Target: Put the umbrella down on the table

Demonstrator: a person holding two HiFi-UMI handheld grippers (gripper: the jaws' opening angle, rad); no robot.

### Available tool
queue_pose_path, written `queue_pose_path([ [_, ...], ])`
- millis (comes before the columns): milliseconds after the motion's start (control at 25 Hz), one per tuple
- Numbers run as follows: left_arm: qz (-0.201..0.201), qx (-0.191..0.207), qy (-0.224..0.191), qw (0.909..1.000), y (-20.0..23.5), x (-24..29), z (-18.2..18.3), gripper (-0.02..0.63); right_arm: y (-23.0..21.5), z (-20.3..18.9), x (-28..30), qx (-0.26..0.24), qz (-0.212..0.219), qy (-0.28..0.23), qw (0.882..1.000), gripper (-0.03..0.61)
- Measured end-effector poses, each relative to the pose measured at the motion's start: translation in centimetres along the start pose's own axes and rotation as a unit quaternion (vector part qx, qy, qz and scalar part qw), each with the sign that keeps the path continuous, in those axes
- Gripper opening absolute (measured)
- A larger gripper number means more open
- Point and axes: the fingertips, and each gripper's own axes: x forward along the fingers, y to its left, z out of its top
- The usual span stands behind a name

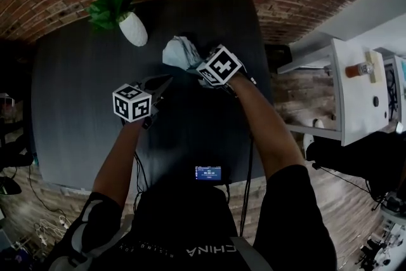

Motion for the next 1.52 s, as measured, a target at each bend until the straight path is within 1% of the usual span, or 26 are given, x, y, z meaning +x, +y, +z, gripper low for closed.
queue_pose_path([
  [160,0.001,0.013,-0.004,0.9999,-1.0,-0.7,0.6,0.003,0.3,0.3,-1.8,0.01,-0.011,-0.021,1.0,0.348],
  [320,0.003,0.026,-0.006,0.9996,-2.3,-1.6,1.0,0.003,0.9,0.9,-3.9,0.034,-0.022,-0.059,0.997,0.348],
  [640,0.009,0.048,-0.014,0.9987,-5.4,-3.9,1.3,0.003,4.0,1.5,-7.8,0.059,-0.016,-0.132,0.989,0.344],
  [680,0.01,0.05,-0.016,0.9986,-5.7,-4.2,1.3,0.003,4.4,1.5,-8.4,0.064,-0.018,-0.143,0.987,0.304],
  [760,0.013,0.053,-0.022,0.9983,-6.4,-4.8,1.3,0.003,5.1,1.5,-9.5,0.077,-0.023,-0.168,0.982,0.294],
  [800,0.014,0.054,-0.025,0.9981,-6.8,-5.1,1.3,0.003,5.5,1.4,-9.9,0.083,-0.025,-0.179,0.98,0.259],
  [880,0.015,0.056,-0.032,0.9978,-7.6,-5.7,1.1,0.003,6.3,1.1,-10.8,0.091,-0.032,-0.197,0.976,0.229],
  [960,0.017,0.055,-0.039,0.9975,-8.4,-6.3,1.0,0.003,7.1,0.7,-11.7,0.102,-0.04,-0.215,0.97,0.176],
  [1000,0.018,0.055,-0.043,0.9974,-8.8,-6.6,0.9,0.003,7.5,0.5,-12.2,0.112,-0.043,-0.226,0.967,0.161],
  [1160,0.018,0.053,-0.063,0.9964,-10.2,-7.8,1.0,0.003,8.4,-0.2,-14.2,0.158,-0.06,-0.274,0.947,0.045],
  [1240,0.018,0.055,-0.074,0.9956,-10.8,-8.3,1.2,0.003,8.9,-0.6,-15.1,0.18,-0.063,-0.294,0.937,0.008],
  [1400,0.015,0.059,-0.096,0.9935,-12.2,-9.1,1.2,0.003,10.2,-1.4,-16.0,0.208,-0.047,-0.32,0.923,0.009],
  [1520,0.011,0.063,-0.102,0.9928,-13.5,-9.6,0.6,0.003,10.9,-2.0,-16.6,0.215,-0.038,-0.328,0.919,0.008],
])
